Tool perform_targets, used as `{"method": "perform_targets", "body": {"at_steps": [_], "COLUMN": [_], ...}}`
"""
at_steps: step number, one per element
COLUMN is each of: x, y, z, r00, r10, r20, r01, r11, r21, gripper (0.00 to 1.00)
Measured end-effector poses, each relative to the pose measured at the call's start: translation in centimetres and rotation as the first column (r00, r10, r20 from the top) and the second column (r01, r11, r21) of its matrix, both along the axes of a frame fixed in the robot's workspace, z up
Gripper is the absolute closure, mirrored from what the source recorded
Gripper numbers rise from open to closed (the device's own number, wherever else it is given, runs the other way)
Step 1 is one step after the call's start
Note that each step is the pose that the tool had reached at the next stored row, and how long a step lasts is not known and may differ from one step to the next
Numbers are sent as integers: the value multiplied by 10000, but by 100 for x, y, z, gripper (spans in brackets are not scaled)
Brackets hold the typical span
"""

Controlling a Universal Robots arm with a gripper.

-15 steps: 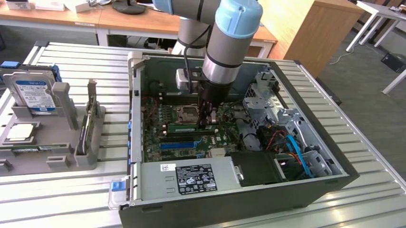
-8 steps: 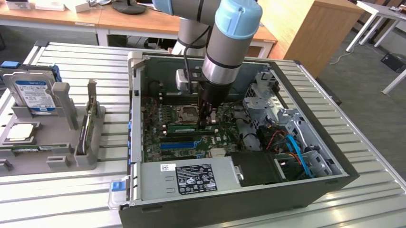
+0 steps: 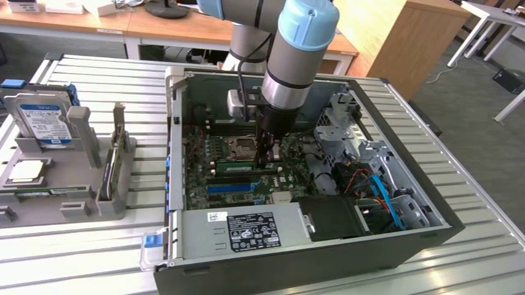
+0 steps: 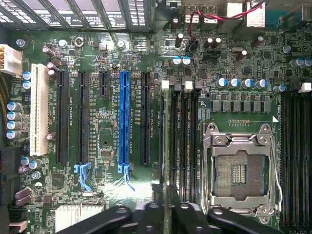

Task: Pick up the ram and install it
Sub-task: 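Insert the ram into the slot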

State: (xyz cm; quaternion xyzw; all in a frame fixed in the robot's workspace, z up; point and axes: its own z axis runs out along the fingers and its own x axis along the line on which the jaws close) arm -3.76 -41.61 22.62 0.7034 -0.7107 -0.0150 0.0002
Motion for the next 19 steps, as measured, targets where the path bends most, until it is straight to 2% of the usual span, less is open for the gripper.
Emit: {"method": "perform_targets", "body": {"at_steps": [1, 2, 10, 19], "x": [0, 0, 0, 0], "y": [0, 0, 0, 0], "z": [0, 0, 6, 126], "r00": [10000, 10000, 10000, 10000], "r10": [0, 0, 0, 1], "r20": [0, 0, 1, 0], "r01": [0, 0, 0, -1], "r11": [10000, 10000, 10000, 10000], "r21": [0, 0, -3, -33], "gripper": [82, 75, 75, 75]}}
